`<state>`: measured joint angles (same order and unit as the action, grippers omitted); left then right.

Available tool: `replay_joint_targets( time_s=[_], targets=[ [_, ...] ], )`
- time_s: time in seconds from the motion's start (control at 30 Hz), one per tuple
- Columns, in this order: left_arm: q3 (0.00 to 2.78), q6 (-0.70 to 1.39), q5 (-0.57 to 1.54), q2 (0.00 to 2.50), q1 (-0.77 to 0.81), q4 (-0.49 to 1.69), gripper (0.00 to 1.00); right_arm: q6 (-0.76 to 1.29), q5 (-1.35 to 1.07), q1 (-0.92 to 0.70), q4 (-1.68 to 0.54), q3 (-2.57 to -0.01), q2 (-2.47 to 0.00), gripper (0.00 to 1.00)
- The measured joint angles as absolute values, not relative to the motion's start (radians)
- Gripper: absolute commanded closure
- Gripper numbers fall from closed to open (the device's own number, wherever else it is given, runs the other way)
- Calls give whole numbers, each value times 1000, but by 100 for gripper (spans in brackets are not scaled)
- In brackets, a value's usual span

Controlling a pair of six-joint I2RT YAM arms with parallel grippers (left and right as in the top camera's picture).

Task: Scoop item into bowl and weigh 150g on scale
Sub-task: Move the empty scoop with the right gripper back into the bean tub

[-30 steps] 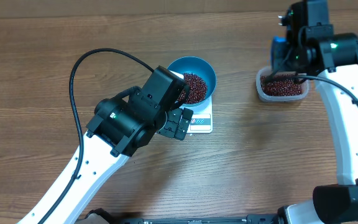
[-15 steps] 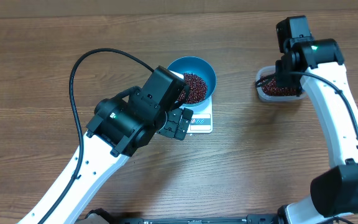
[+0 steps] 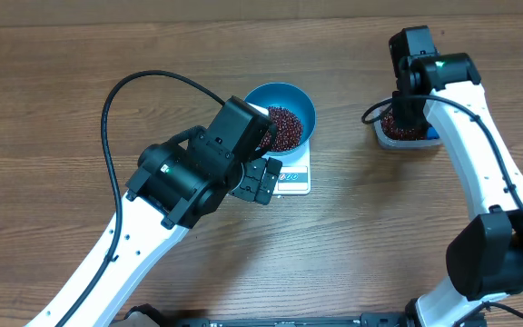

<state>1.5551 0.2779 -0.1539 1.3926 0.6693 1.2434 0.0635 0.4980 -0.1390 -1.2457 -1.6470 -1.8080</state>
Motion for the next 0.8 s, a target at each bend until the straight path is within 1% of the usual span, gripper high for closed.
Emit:
replay_joint_targets(
  time_s=[0.3,0.57,0.8],
  targets=[
    [1555,278,-154,1393,669,1243,0,28,502,-145,-1220,-1647,-1810,96],
    [1555,278,-154,1393,669,1243,0,26,505,-146,-1227,-1647,-1880,96],
    [1555,278,-154,1393,669,1243,1,25,496,-147,-1235,-1647,-1890,96]
  ],
)
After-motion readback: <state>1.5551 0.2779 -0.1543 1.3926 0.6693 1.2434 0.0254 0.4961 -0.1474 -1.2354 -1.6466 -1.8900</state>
